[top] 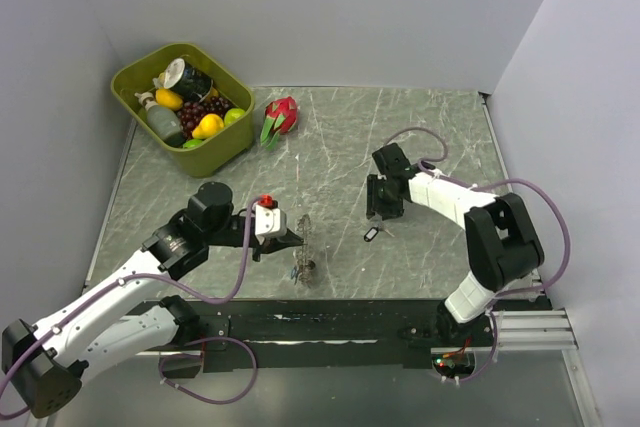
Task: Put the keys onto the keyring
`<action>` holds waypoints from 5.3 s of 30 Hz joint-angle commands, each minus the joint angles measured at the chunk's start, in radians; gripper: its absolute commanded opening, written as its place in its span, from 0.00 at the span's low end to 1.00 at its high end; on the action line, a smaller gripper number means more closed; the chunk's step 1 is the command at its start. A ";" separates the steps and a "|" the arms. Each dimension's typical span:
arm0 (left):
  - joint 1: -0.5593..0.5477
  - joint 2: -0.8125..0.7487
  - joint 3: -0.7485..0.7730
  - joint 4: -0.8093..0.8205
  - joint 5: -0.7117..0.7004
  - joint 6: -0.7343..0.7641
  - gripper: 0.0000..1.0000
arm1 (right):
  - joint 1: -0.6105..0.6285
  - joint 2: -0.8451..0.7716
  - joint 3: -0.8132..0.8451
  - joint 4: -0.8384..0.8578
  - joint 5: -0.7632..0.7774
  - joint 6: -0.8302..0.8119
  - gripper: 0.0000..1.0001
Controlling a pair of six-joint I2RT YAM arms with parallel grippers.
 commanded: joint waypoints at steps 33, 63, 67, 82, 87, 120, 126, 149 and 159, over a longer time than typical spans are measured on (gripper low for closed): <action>0.001 -0.021 -0.002 0.010 0.028 0.033 0.01 | -0.064 -0.016 -0.053 0.005 -0.085 0.009 0.61; 0.006 -0.015 -0.002 0.003 0.024 0.042 0.01 | -0.057 0.010 0.040 0.010 -0.144 -0.074 0.00; 0.017 -0.009 -0.005 0.018 -0.002 0.019 0.01 | -0.030 -0.041 0.051 0.051 -0.222 -0.170 0.00; 0.075 0.014 -0.008 0.041 -0.081 -0.033 0.01 | 0.074 -0.260 0.028 0.113 -0.643 -0.494 0.00; 0.078 0.020 -0.006 0.027 -0.094 -0.018 0.01 | 0.081 -0.350 0.002 0.159 -0.871 -0.543 0.00; 0.086 0.011 -0.006 0.021 -0.108 -0.022 0.01 | 0.369 -0.200 0.231 0.099 -0.782 -0.491 0.00; 0.086 0.008 -0.006 0.026 -0.102 -0.025 0.01 | 0.380 -0.190 0.240 0.088 -0.741 -0.493 0.00; 0.086 -0.017 -0.020 0.049 -0.051 -0.022 0.01 | 0.383 -0.159 0.214 0.128 -0.616 -0.473 0.00; 0.086 -0.063 -0.051 0.134 -0.028 -0.059 0.01 | 0.381 -0.145 0.192 0.140 -0.607 -0.468 0.00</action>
